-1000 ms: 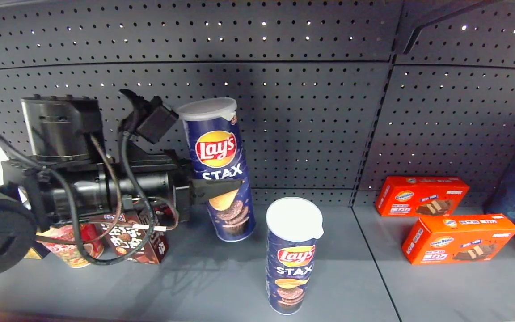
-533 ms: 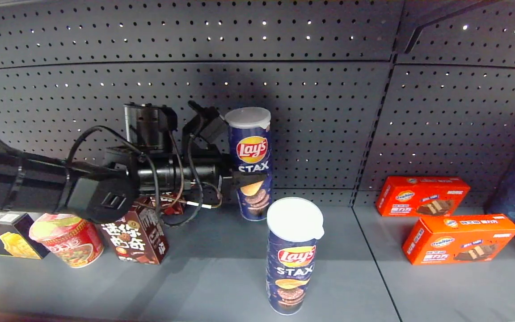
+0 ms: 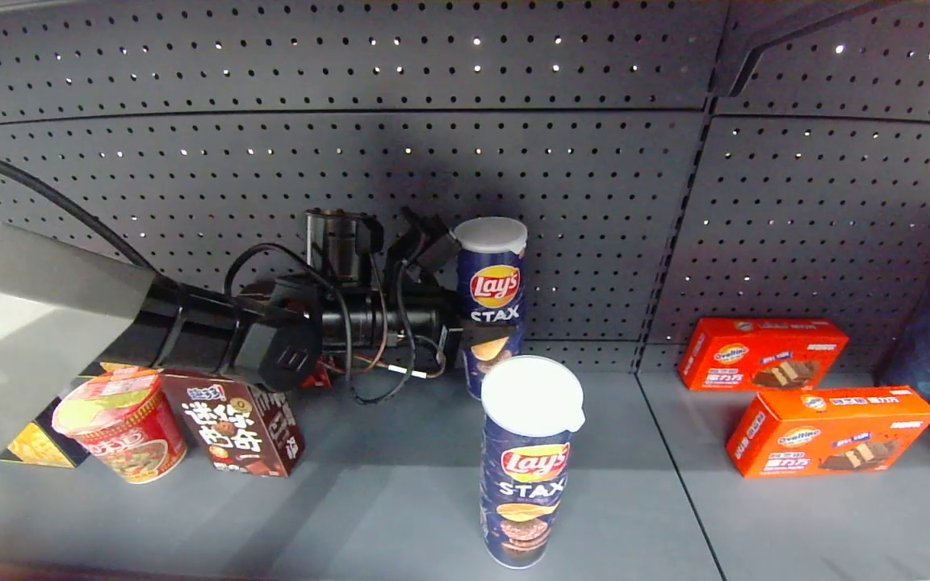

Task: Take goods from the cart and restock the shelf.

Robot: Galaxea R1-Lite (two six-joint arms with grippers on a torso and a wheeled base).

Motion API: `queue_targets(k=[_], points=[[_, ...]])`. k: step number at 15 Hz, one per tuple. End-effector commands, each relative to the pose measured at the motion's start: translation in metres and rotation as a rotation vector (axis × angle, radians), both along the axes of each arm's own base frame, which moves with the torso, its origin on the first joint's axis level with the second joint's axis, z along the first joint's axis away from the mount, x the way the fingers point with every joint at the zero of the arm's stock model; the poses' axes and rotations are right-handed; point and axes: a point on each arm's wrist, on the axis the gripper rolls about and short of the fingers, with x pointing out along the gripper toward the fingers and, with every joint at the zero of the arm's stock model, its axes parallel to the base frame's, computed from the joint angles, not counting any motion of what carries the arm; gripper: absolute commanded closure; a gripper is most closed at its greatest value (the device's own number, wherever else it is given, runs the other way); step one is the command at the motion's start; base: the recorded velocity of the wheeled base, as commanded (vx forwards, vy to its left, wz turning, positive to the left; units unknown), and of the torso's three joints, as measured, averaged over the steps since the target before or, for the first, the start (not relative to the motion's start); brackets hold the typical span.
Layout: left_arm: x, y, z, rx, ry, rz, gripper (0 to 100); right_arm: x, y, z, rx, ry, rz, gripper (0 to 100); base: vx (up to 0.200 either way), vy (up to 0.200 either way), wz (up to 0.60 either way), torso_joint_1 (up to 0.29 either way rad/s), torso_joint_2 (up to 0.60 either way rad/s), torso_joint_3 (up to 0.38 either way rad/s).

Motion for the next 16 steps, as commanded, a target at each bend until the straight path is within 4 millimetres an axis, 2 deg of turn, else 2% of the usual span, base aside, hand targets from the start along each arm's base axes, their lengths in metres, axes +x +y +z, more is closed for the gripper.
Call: queue_targets(k=[1, 10, 16], points=[[0.006, -0.005, -0.01, 0.006, 0.014, -0.004, 100, 0.0, 0.0, 0.001, 0.0, 0.001, -0.001, 0, 0.0, 0.0, 0.0, 0.0, 0.0, 0.0], [0.023, -0.014, -0.036, 0.025, 0.034, -0.012, 100, -0.002, -0.001, 0.0, 0.003, -0.004, -0.03, 0, 0.0, 0.0, 0.0, 0.0, 0.0, 0.0], [0.029, -0.023, -0.046, 0.028, 0.036, -0.023, 100, -0.001, -0.001, -0.002, -0.002, 0.005, -0.029, 0, 0.0, 0.0, 0.0, 0.0, 0.0, 0.0]])
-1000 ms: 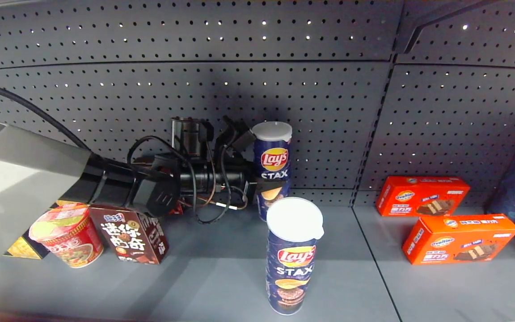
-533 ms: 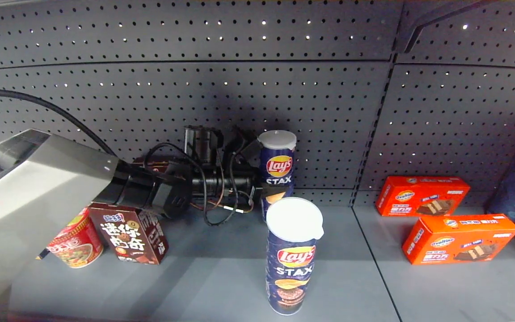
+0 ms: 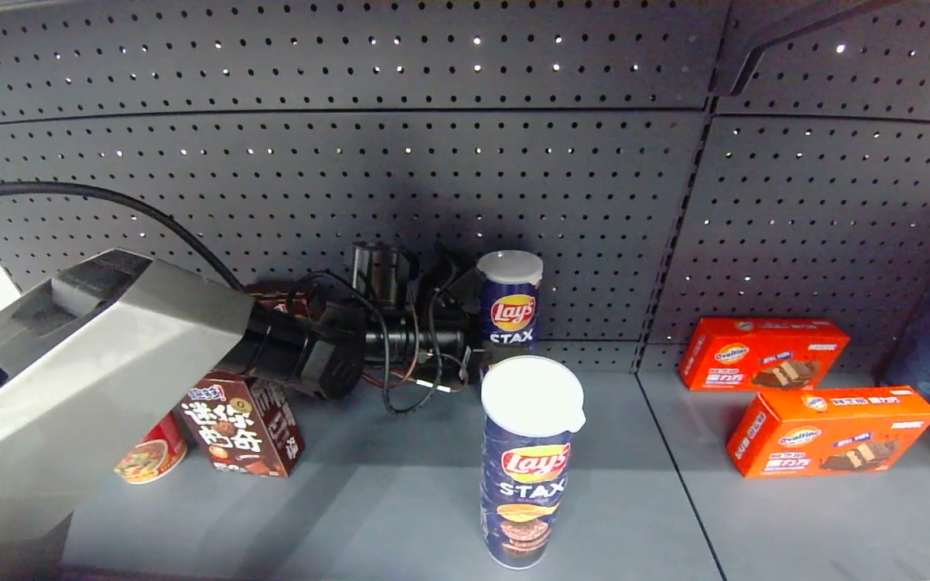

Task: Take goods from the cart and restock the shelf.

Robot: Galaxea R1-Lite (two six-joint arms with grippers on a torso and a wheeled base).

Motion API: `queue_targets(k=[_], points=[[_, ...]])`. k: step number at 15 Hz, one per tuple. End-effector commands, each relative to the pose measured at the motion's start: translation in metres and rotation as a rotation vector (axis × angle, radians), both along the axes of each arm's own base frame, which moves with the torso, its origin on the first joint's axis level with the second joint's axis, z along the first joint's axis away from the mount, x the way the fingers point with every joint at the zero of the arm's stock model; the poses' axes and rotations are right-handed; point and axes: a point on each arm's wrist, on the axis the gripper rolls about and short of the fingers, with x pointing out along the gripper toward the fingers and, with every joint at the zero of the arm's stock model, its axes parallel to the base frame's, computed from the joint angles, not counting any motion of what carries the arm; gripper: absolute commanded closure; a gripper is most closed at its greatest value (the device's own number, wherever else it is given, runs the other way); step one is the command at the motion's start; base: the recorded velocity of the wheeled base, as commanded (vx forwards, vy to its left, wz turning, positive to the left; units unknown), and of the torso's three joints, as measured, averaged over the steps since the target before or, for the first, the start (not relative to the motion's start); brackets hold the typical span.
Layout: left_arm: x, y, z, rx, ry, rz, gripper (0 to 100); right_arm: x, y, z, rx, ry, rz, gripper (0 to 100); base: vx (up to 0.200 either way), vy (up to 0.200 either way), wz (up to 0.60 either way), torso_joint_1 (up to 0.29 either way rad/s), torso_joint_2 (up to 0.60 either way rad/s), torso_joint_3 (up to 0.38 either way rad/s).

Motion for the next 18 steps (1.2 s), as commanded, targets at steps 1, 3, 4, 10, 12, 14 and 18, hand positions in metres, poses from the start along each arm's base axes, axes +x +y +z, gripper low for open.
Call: queue_targets(k=[1, 3, 4, 10, 12, 14, 18], points=[[0.001, -0.002, -0.005, 0.004, 0.007, -0.003, 100, 0.001, 0.0, 0.0, -0.002, 0.005, -0.001, 0, 0.0, 0.0, 0.0, 0.0, 0.0, 0.0], [0.001, -0.003, -0.006, 0.007, 0.003, -0.007, 100, 0.001, 0.0, 0.0, -0.002, 0.005, -0.001, 0, 0.0, 0.0, 0.0, 0.0, 0.0, 0.0], [0.001, -0.003, -0.005, 0.007, 0.002, -0.004, 100, 0.001, 0.0, -0.001, -0.003, 0.008, -0.001, 0, 0.0, 0.0, 0.0, 0.0, 0.0, 0.0], [-0.027, 0.022, 0.032, -0.003, -0.026, 0.026, 100, 0.013, 0.008, 0.001, -0.032, 0.074, 0.07, 0, 0.0, 0.0, 0.0, 0.0, 0.0, 0.0], [-0.042, 0.039, 0.048, -0.007, -0.039, 0.049, 100, 0.018, 0.011, 0.001, -0.045, 0.108, 0.108, 0, 0.0, 0.0, 0.0, 0.0, 0.0, 0.0], [-0.061, 0.047, 0.058, -0.008, -0.04, 0.052, 100, 0.022, 0.014, -0.003, -0.058, 0.145, 0.131, 0, 0.0, 0.0, 0.0, 0.0, 0.0, 0.0], [-0.07, 0.038, 0.059, -0.009, -0.043, 0.023, 100, 0.018, 0.012, -0.01, -0.056, 0.142, 0.129, 0, 0.0, 0.0, 0.0, 0.0, 0.0, 0.0]])
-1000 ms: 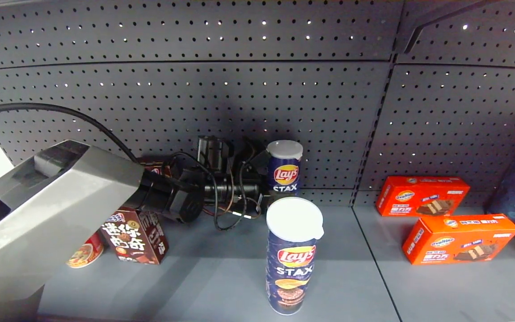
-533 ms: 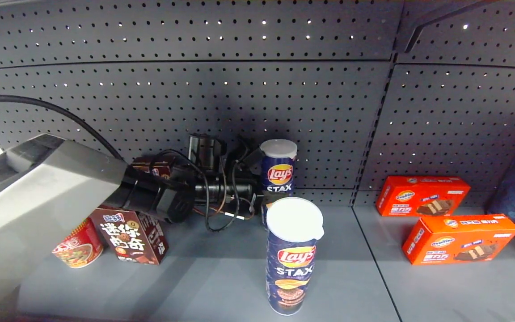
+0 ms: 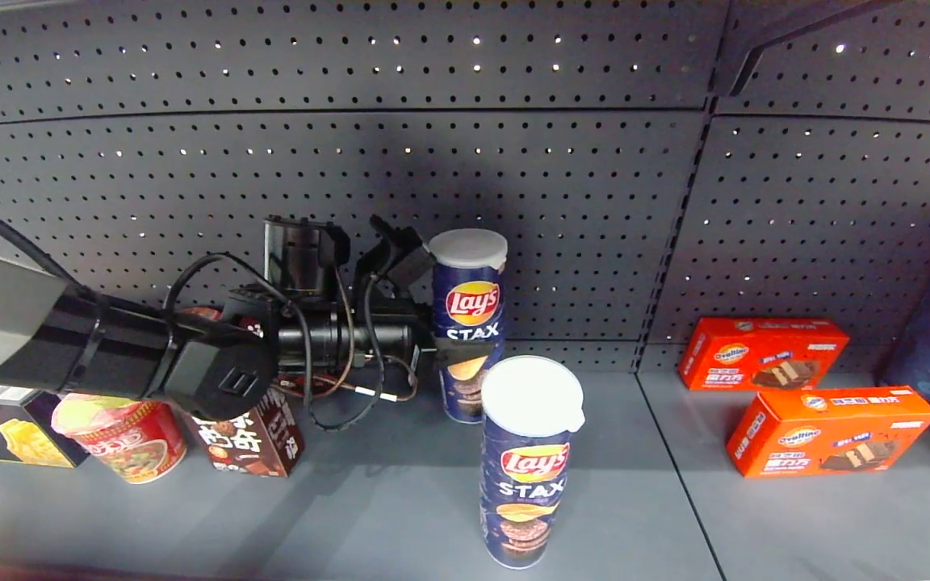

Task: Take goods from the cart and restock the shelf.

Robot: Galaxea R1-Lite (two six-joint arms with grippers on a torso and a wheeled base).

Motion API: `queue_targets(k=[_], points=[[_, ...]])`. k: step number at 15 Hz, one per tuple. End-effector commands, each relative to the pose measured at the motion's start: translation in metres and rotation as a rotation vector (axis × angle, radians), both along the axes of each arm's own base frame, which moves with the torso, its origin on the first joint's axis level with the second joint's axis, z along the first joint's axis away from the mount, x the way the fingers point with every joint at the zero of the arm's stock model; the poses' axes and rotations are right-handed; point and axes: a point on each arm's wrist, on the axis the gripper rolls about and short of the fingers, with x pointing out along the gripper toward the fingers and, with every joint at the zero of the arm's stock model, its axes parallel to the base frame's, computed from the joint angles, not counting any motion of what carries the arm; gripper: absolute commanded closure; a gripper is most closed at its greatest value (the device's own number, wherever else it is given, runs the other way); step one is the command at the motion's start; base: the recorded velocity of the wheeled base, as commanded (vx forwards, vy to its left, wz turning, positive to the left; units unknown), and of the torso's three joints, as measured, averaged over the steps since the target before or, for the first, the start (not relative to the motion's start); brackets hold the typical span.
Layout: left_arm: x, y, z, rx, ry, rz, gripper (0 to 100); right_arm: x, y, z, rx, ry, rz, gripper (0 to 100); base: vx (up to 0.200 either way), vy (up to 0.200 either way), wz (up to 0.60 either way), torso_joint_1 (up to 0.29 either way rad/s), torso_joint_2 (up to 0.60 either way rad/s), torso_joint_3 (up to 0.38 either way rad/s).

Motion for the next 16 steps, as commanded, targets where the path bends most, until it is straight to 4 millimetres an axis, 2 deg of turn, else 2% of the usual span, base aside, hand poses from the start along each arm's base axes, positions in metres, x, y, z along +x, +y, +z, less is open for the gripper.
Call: queue_targets(k=[1, 5, 9, 16], points=[[-0.006, -0.005, 0.009, -0.01, -0.023, -0.017, 100, -0.002, -0.001, 0.0, 0.005, -0.013, -0.006, 0, 0.0, 0.0, 0.0, 0.0, 0.0, 0.0], [0.018, -0.019, -0.017, 0.007, 0.015, -0.023, 100, -0.001, -0.001, 0.007, 0.011, -0.029, -0.012, 0, 0.0, 0.0, 0.0, 0.0, 0.0, 0.0], [0.037, -0.028, -0.029, 0.005, 0.014, -0.027, 100, -0.001, -0.001, 0.02, 0.028, -0.063, -0.013, 0, 0.0, 0.0, 0.0, 0.0, 0.0, 0.0], [0.054, -0.033, -0.047, 0.009, 0.029, -0.028, 100, -0.002, -0.002, 0.024, 0.031, -0.08, -0.046, 0, 0.0, 0.0, 0.0, 0.0, 0.0, 0.0]])
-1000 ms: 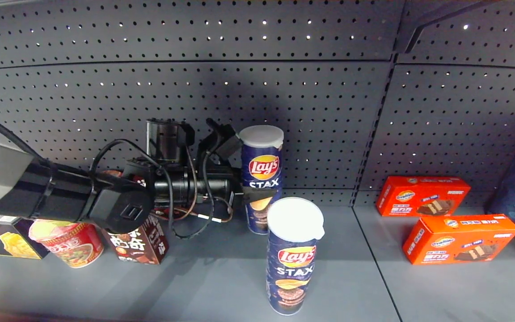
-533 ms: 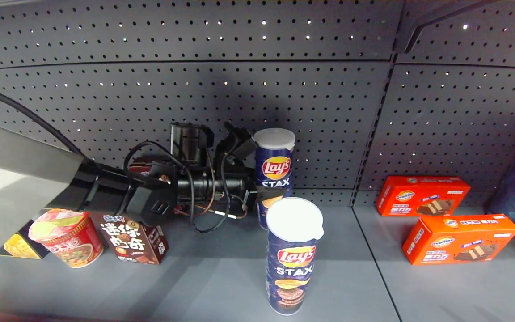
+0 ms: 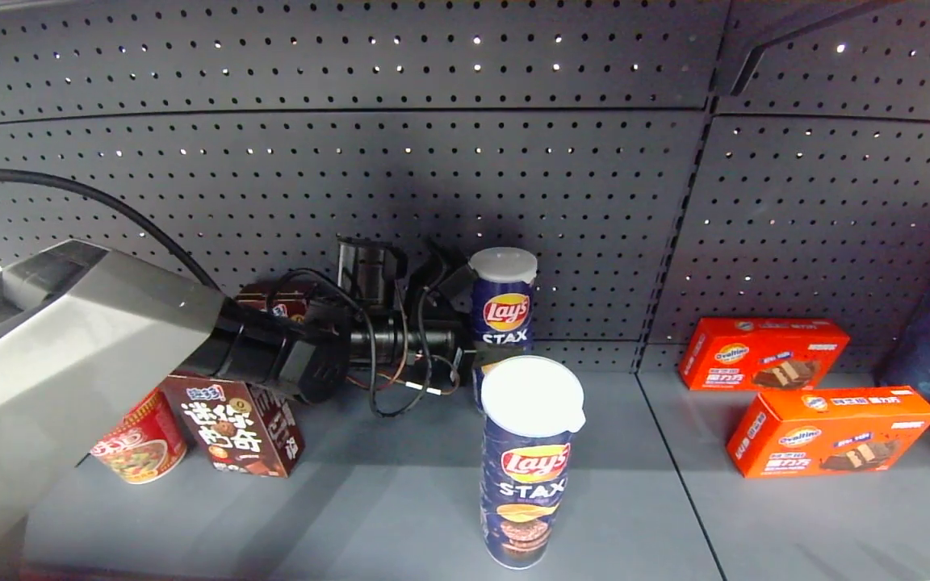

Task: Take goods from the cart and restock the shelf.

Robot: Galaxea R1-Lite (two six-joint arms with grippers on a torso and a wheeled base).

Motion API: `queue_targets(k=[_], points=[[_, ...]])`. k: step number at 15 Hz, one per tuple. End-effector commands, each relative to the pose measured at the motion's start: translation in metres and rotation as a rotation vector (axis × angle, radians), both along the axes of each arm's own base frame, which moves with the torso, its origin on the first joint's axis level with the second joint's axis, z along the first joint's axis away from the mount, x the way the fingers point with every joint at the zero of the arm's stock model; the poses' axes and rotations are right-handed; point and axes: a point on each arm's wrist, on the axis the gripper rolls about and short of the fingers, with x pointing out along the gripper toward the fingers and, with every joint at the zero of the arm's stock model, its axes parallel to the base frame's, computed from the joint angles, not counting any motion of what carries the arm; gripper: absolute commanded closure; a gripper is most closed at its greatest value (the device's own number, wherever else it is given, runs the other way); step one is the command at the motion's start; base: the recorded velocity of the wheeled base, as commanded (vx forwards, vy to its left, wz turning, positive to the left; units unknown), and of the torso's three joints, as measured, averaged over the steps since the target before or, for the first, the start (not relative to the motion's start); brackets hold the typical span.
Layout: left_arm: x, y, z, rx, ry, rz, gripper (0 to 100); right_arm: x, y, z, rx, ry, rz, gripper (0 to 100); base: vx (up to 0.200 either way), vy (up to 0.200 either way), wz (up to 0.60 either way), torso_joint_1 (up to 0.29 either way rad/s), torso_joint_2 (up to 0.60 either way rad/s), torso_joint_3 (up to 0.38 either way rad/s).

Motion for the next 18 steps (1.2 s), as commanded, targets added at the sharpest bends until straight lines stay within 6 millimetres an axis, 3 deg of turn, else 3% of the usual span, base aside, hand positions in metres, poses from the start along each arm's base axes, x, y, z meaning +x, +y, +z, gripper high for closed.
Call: queue_targets(k=[1, 3, 4, 13, 18], points=[[0.004, -0.002, -0.009, 0.007, 0.013, -0.001, 100, 0.0, 0.0, 0.0, 0.0, 0.002, 0.0, 0, 0.0, 0.0, 0.0, 0.0, 0.0, 0.0], [0.004, -0.001, -0.011, 0.01, 0.019, 0.002, 100, 0.0, 0.0, 0.0, 0.0, 0.002, 0.0, 0, 0.0, 0.0, 0.0, 0.0, 0.0, 0.0], [0.004, -0.002, -0.01, 0.009, 0.019, 0.002, 0, 0.0, 0.0, 0.0, 0.0, 0.002, 0.0, 0, 0.0, 0.0, 0.0, 0.0, 0.0, 0.0], [-0.002, 0.002, -0.009, 0.015, 0.024, 0.002, 0, -0.001, 0.0, -0.003, -0.006, 0.014, -0.003, 0, 0.0, 0.0, 0.0, 0.0, 0.0, 0.0], [-0.038, 0.032, 0.035, -0.006, -0.021, 0.038, 0, 0.0, 0.001, -0.014, -0.03, 0.074, 0.015, 0, 0.0, 0.0, 0.0, 0.0, 0.0, 0.0]])
